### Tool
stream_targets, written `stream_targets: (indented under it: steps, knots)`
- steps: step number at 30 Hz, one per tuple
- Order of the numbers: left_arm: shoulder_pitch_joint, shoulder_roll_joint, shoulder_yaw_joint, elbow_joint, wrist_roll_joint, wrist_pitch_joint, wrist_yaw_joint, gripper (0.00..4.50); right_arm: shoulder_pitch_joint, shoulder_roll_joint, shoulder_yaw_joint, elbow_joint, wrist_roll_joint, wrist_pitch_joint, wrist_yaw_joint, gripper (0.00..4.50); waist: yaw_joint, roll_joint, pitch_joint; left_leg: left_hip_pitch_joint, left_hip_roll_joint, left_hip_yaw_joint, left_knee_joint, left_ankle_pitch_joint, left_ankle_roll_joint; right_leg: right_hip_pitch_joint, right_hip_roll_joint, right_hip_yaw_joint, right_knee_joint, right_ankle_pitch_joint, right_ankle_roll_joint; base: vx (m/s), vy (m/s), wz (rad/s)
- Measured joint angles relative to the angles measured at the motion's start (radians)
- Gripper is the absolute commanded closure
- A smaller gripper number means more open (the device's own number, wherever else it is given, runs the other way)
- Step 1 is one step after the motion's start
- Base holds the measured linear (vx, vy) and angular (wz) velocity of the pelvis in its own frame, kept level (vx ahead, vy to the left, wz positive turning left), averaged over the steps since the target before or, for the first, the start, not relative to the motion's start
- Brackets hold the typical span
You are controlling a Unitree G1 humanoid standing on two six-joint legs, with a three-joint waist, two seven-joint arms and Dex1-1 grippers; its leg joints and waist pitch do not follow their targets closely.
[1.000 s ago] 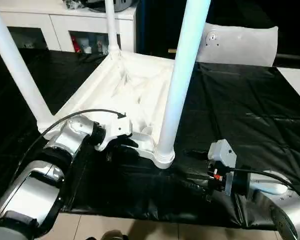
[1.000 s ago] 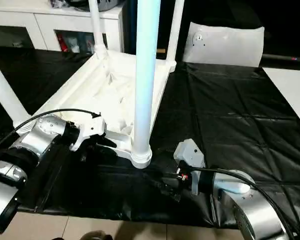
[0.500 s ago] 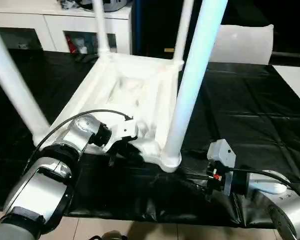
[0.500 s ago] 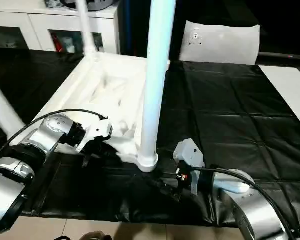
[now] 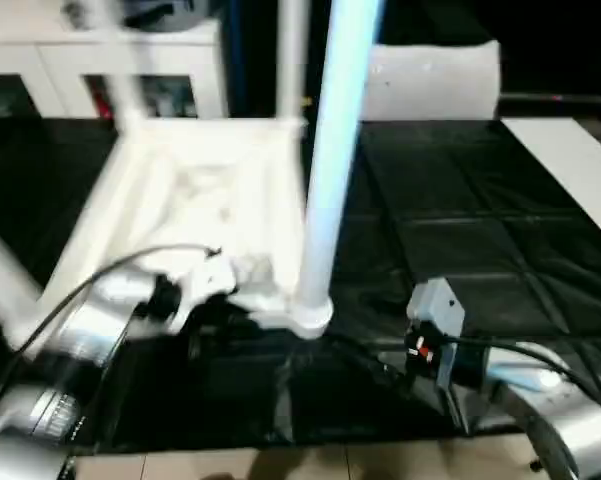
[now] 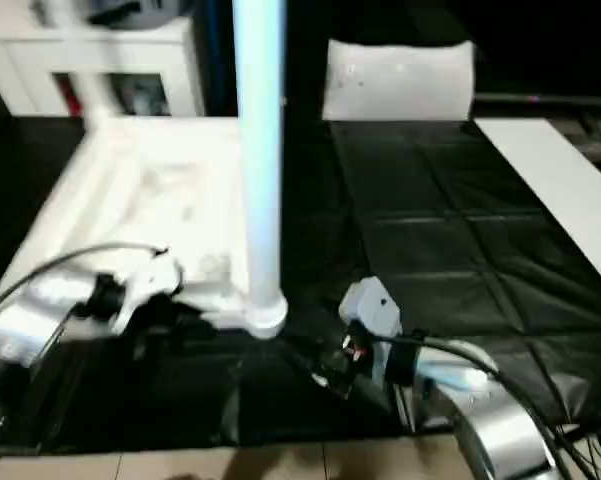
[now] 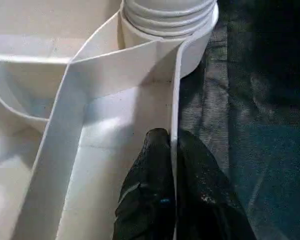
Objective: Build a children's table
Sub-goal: Rotate leg to tighten
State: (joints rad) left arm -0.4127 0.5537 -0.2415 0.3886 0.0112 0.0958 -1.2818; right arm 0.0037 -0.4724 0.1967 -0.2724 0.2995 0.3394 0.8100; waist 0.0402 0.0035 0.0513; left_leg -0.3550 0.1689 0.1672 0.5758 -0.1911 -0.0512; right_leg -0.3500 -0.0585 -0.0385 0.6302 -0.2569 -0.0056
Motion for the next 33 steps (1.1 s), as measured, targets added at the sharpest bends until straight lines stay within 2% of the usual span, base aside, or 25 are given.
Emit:
stream_targets:
  steps: [4,6,8,9,12,14,25,27,29,32,33]
  knots:
    - [0.029,0.009,0.001,-0.061,-0.008,0.002,0.000,4.45,-0.001,0.005,0.008,0.000,-0.001,0.000,-0.005,0.00,0.021,0.000,0.000,0.000,0.001,0.001,0.000,0.000,0.001,-0.004,0.000,-0.001,0.000,-0.002,-0.001,0.000,0.000,0.00]
    - [0.028,-0.001,0.001,-0.080,-0.012,0.028,0.004,4.45,-0.005,0.011,0.009,0.000,-0.001,0.000,-0.008,0.00,0.029,0.000,0.000,-0.007,0.001,0.002,0.001,0.003,0.005,-0.011,0.000,-0.001,0.000,-0.002,-0.001,0.000,0.000,0.00]
    - [0.029,-0.018,0.001,-0.116,-0.018,0.083,0.012,4.04,-0.006,0.012,0.010,0.001,-0.006,0.000,-0.017,0.00,0.035,0.000,0.000,-0.014,0.001,0.002,0.004,0.003,0.006,-0.017,0.000,-0.001,0.001,-0.001,-0.001,0.000,0.000,0.00]
    - [0.036,-0.034,0.002,-0.133,-0.029,0.107,0.026,4.04,-0.006,0.013,0.009,0.001,-0.014,0.000,-0.023,0.00,0.037,0.000,0.000,-0.015,0.001,0.002,0.006,0.002,0.008,-0.017,0.000,0.000,0.001,-0.001,-0.001,0.000,0.000,0.00]
    - [0.055,-0.058,0.009,-0.158,-0.060,0.124,0.065,3.63,-0.008,0.018,0.009,0.001,-0.017,0.000,-0.031,0.00,0.045,-0.002,0.000,-0.015,0.002,0.002,0.008,0.001,0.009,-0.017,0.000,-0.001,0.001,-0.001,-0.001,0.000,0.000,0.00]
    - [0.057,-0.068,0.009,-0.157,-0.057,0.122,0.089,3.55,-0.008,0.018,0.008,0.001,-0.017,0.000,-0.036,0.00,0.050,-0.002,0.000,-0.015,0.002,0.002,0.009,0.001,0.009,-0.016,0.000,-0.001,0.002,0.000,-0.001,0.000,0.000,0.00]
    - [0.048,-0.074,-0.021,-0.168,-0.024,0.142,0.140,3.55,-0.008,0.018,0.008,0.008,-0.024,-0.003,-0.039,0.00,0.054,-0.001,0.000,-0.014,0.003,0.002,0.012,0.000,0.003,-0.014,0.000,-0.001,0.002,0.005,-0.001,0.000,0.000,0.00]
    - [0.047,-0.074,-0.021,-0.166,-0.019,0.137,0.142,3.83,-0.008,0.019,0.008,0.018,-0.026,-0.009,-0.039,0.00,0.055,-0.001,-0.001,-0.014,0.003,0.002,0.012,0.000,0.003,-0.014,0.000,-0.001,0.002,0.005,-0.001,0.000,0.000,0.00]
    - [0.045,-0.076,-0.020,-0.159,-0.025,0.133,0.140,3.83,-0.009,0.020,0.008,0.032,-0.031,-0.024,-0.039,0.00,0.056,-0.001,-0.001,-0.014,0.003,0.003,0.012,0.001,0.003,-0.014,0.000,-0.001,0.002,0.006,-0.001,0.000,0.000,0.00]
    - [0.040,-0.075,-0.020,-0.148,-0.027,0.125,0.129,4.26,-0.011,0.022,0.007,0.061,-0.034,-0.034,-0.038,0.00,0.056,-0.001,-0.001,-0.014,0.003,0.003,0.013,0.002,0.003,-0.014,0.000,-0.001,0.002,0.007,-0.001,0.000,0.000,0.00]
    - [0.039,-0.072,-0.021,-0.147,-0.027,0.122,0.123,4.26,-0.012,0.022,0.007,0.066,-0.034,-0.037,-0.038,0.00,0.055,-0.001,-0.001,-0.014,0.003,0.003,0.013,0.002,0.004,-0.014,0.000,0.000,0.002,0.007,-0.001,0.000,0.000,0.00]
